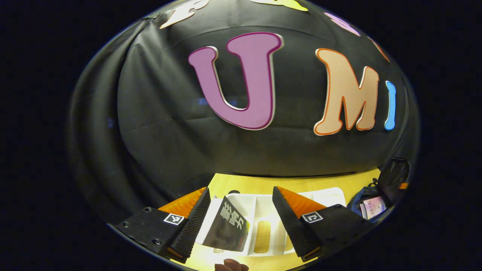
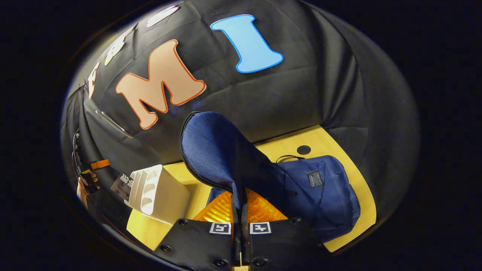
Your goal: Open the schoolbag, grab two books from the bookshelf and put them into the schoolbag.
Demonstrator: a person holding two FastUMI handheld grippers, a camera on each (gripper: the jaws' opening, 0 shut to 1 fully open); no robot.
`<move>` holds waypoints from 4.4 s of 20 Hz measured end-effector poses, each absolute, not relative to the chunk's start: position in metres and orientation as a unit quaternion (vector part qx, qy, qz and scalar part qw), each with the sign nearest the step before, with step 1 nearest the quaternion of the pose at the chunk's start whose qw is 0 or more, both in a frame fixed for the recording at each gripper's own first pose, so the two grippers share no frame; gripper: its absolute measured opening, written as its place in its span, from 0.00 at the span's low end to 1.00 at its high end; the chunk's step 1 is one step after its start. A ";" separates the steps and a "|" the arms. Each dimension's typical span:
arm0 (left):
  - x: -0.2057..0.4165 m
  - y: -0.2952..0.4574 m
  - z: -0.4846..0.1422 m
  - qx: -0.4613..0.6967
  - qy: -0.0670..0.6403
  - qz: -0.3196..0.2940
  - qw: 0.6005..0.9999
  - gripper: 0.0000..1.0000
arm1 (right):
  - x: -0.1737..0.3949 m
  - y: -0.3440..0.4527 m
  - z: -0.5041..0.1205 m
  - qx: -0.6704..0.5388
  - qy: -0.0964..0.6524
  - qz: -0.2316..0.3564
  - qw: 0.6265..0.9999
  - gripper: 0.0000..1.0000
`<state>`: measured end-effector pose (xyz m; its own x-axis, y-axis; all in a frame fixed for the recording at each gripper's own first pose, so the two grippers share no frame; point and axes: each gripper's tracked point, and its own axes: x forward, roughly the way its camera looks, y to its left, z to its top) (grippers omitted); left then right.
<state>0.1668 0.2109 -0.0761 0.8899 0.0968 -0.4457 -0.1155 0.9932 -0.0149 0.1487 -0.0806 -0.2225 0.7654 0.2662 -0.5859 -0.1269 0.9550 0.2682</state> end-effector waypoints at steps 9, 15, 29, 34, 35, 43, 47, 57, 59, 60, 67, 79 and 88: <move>0.170 0.251 -0.149 -0.110 0.340 0.035 0.933 0.94 | 0.149 -0.085 -0.224 0.125 0.324 0.091 0.933 0.04; 0.165 0.253 -0.193 -0.091 0.431 0.026 0.897 0.94 | 0.147 -0.084 -0.223 0.114 0.325 0.089 0.935 0.03; 0.144 0.229 -0.230 -0.113 0.538 -0.026 0.835 0.57 | 0.145 -0.084 -0.223 0.104 0.328 0.077 0.936 0.04; 0.146 0.232 -0.234 -0.103 0.538 -0.021 0.836 0.35 | 0.145 -0.085 -0.224 0.104 0.326 0.074 0.937 0.03; 0.147 0.231 -0.231 -0.102 0.537 -0.019 0.837 0.35 | 0.146 -0.085 -0.223 0.104 0.326 0.074 0.937 0.03; 0.159 0.241 -0.174 -0.070 0.503 -0.031 0.861 0.34 | 0.146 -0.086 -0.221 0.106 0.325 0.071 0.937 0.04; 0.160 0.253 -0.134 -0.105 0.478 -0.033 0.871 0.34 | 0.146 -0.086 -0.220 0.109 0.323 0.070 0.938 0.03; 0.155 0.285 -0.058 -0.269 0.407 -0.041 0.872 0.33 | 0.144 -0.086 -0.218 0.113 0.321 0.066 0.938 0.04; 0.157 0.279 -0.047 -0.341 0.382 -0.051 0.857 0.32 | 0.144 -0.087 -0.220 0.118 0.320 0.063 0.938 0.02; 0.159 0.275 -0.041 -0.373 0.370 -0.057 0.849 0.33 | 0.144 -0.087 -0.222 0.122 0.320 0.063 0.937 0.02; 0.159 0.254 -0.034 -0.474 0.322 -0.080 0.816 0.32 | 0.143 -0.089 -0.222 0.128 0.319 0.063 0.937 0.05; 0.161 0.113 -0.070 -0.538 0.326 -0.152 0.762 0.32 | 0.144 -0.086 -0.225 0.132 0.320 0.070 0.936 0.05; 0.169 -0.032 -0.091 -0.523 0.378 -0.228 0.729 0.32 | 0.146 -0.086 -0.225 0.141 0.317 0.080 0.934 0.04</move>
<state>0.1687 -0.0323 -0.0908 0.6107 -0.7273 -0.3132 -0.0633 0.3494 -0.9348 0.1463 -0.0862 -0.2247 0.7857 0.2389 -0.5706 -0.0594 0.9473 0.3149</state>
